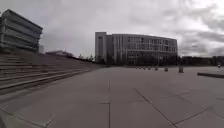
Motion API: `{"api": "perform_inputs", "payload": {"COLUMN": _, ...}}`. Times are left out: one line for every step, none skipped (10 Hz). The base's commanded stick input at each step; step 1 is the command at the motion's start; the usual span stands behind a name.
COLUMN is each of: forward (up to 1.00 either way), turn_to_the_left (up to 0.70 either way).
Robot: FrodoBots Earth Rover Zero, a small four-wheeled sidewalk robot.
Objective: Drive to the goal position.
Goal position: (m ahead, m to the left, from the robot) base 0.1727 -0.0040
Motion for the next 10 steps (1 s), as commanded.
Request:
{"api": "perform_inputs", "payload": {"forward": 0.70, "turn_to_the_left": 0.00}}
{"api": "perform_inputs", "payload": {"forward": 0.70, "turn_to_the_left": 0.00}}
{"api": "perform_inputs", "payload": {"forward": 0.70, "turn_to_the_left": 0.00}}
{"api": "perform_inputs", "payload": {"forward": 0.70, "turn_to_the_left": 0.00}}
{"api": "perform_inputs", "payload": {"forward": 0.70, "turn_to_the_left": 0.00}}
{"api": "perform_inputs", "payload": {"forward": 0.70, "turn_to_the_left": 0.00}}
{"api": "perform_inputs", "payload": {"forward": 0.70, "turn_to_the_left": 0.00}}
{"api": "perform_inputs", "payload": {"forward": 0.70, "turn_to_the_left": -0.06}}
{"api": "perform_inputs", "payload": {"forward": 0.70, "turn_to_the_left": -0.21}}
{"api": "perform_inputs", "payload": {"forward": 0.70, "turn_to_the_left": -0.09}}
